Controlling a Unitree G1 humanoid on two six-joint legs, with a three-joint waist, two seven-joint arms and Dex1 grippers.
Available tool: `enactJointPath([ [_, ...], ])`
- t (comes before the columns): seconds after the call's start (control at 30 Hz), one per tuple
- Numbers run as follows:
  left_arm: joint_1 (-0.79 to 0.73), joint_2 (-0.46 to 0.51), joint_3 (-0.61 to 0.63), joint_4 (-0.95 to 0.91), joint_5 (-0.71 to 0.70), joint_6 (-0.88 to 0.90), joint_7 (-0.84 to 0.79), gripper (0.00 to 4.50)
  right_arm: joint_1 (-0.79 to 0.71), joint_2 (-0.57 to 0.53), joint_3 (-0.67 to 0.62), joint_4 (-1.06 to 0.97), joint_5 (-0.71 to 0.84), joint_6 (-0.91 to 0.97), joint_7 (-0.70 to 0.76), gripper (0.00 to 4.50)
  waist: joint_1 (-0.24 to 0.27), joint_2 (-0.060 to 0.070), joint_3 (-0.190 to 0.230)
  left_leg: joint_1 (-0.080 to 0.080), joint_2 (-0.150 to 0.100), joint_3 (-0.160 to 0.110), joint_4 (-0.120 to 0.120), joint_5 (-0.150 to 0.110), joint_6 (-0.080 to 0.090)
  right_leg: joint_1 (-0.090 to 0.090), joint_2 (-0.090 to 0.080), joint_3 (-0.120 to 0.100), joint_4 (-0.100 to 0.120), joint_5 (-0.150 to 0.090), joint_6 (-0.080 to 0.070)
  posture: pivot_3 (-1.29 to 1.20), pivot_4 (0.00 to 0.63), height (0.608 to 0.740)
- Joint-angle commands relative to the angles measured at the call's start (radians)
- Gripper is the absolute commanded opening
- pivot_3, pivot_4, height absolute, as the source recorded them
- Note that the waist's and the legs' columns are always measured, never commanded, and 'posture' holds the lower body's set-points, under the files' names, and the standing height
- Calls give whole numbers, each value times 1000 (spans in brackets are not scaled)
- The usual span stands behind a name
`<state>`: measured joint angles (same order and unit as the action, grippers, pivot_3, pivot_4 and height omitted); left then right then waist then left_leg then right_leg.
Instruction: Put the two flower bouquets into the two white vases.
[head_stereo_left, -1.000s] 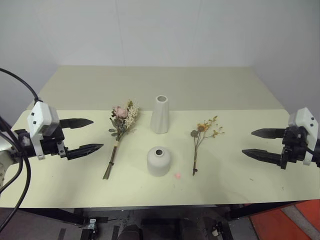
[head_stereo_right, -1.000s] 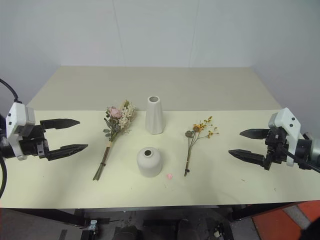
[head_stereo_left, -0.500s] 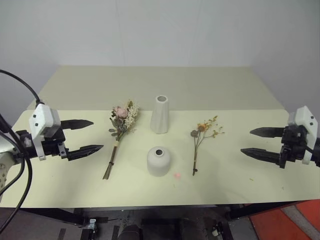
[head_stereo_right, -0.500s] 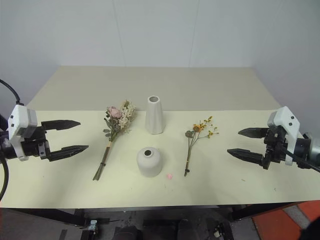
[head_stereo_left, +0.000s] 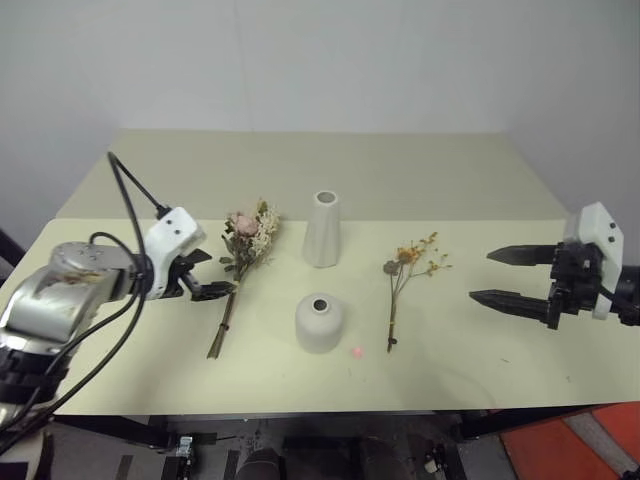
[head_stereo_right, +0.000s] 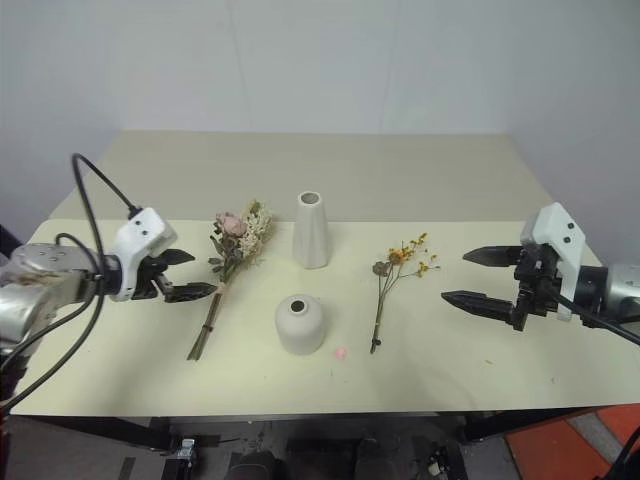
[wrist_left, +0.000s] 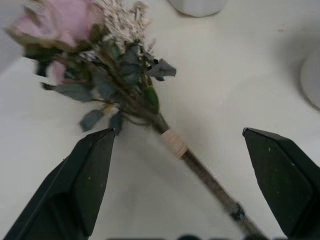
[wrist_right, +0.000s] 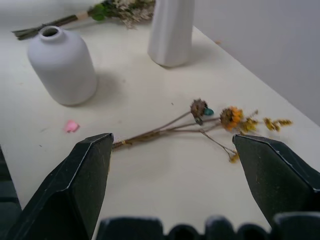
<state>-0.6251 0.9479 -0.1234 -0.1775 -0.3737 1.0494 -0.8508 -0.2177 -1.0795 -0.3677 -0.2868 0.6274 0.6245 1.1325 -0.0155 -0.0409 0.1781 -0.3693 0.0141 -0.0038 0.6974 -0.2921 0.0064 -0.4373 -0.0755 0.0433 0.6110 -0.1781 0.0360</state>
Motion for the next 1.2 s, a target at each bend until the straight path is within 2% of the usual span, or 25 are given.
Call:
enactJointPath([
  [0.03,-90,-31,-116,58,78,115,63,4455,-19,-13,-29,-55,37,14,-5,4500,-1,0,0,0,0,0,0,0,0,0,0,0,0,0,0,0,150,740],
  [0.13,-147,-71,-196,135,129,151,97,4455,-24,-17,-34,-75,49,21,-7,4500,-1,0,0,1,0,0,0,0,0,0,0,0,1,0,0,0,150,740],
  [0.27,-184,-141,-235,227,168,138,125,4455,-24,-18,-37,-81,56,26,-1,4500,1,0,0,0,0,0,0,0,0,0,0,0,1,0,0,0,150,740],
  [0.3,-195,-165,-240,253,180,131,136,4279,-22,-20,-35,-82,57,24,3,4500,2,0,0,0,0,0,0,0,0,0,0,0,0,0,0,0,150,740],
  [0.37,-214,-210,-240,303,196,116,155,3874,-17,-24,-34,-83,59,21,13,4500,8,0,0,0,-1,0,1,0,0,0,-1,0,1,0,0,0,150,740],
  [0.43,-230,-243,-234,344,213,99,168,3237,-16,-30,-37,-80,69,26,27,4500,11,0,0,0,-1,0,1,0,0,1,-1,0,1,0,0,0,150,740],
  [0.67,-240,-272,-181,406,247,71,213,993,-3,-56,-41,-54,79,27,73,4500,6,0,0,1,-1,0,1,0,0,1,-1,0,2,0,0,0,150,740],
  [0.77,-239,-299,-118,430,269,58,296,169,-6,-60,-35,-45,77,26,81,4500,1,0,0,1,-1,0,1,0,0,1,-1,0,2,0,0,0,150,740],
  [0.9,-217,-353,17,452,289,-53,442,159,-14,-64,-21,-23,67,19,93,4500,2,0,0,1,-1,-1,1,0,0,0,-1,0,2,0,0,0,150,740],
  [1.03,-186,-404,219,417,220,-319,501,159,-15,-63,-17,-14,59,13,96,4500,5,0,0,0,-1,-1,1,0,0,0,-2,0,1,1,0,0,150,740],
  [1.1,-202,-444,335,416,127,-470,458,159,-9,-59,-20,-19,58,13,91,4500,9,0,0,0,-1,-1,2,0,0,0,-2,0,2,1,0,0,150,740],
  [1.2,-268,-476,438,445,-19,-513,348,159,-1,-50,-28,-30,63,13,84,4500,15,0,0,-1,-1,-1,2,0,0,0,-2,-1,1,1,-1,0,150,740],
])
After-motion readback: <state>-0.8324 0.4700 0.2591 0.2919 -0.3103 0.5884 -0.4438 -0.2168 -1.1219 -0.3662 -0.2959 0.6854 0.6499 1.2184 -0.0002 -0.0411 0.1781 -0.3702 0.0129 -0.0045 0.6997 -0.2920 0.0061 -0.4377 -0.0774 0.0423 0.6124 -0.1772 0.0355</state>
